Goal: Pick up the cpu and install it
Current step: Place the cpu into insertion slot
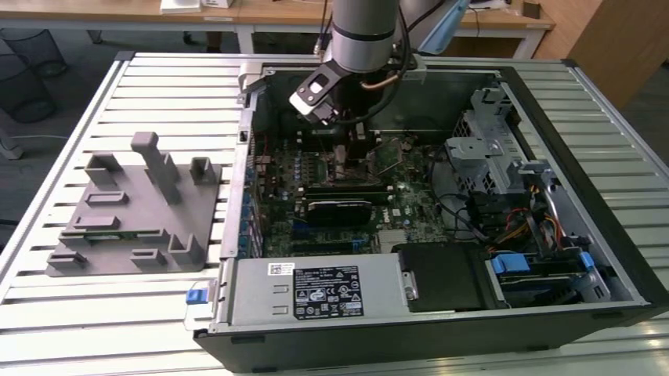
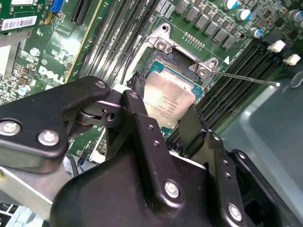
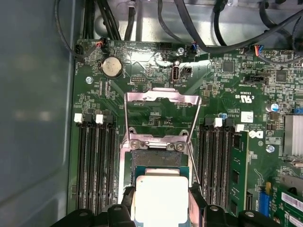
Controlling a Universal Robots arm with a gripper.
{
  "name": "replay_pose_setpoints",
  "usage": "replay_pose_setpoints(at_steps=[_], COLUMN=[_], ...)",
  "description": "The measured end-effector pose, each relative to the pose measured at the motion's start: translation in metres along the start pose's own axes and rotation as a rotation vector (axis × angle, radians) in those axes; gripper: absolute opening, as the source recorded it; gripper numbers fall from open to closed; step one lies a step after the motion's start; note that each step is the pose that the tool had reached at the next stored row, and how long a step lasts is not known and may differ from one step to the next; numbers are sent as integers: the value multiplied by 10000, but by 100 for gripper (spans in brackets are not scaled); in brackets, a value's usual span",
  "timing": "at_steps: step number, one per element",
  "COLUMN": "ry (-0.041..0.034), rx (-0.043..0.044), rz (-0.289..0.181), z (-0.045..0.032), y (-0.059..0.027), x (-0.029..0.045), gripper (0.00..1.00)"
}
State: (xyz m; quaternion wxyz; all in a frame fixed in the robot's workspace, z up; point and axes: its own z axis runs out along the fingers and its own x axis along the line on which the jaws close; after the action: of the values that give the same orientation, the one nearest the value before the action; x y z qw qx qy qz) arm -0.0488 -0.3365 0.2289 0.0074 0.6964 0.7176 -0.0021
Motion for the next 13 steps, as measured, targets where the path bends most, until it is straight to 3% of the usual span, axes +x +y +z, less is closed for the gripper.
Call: replay_pose_setpoints(at_steps=[13], ry=[-1], rx=[0], rz=[1], z=[139], y=[26], x=[3], gripper=[53])
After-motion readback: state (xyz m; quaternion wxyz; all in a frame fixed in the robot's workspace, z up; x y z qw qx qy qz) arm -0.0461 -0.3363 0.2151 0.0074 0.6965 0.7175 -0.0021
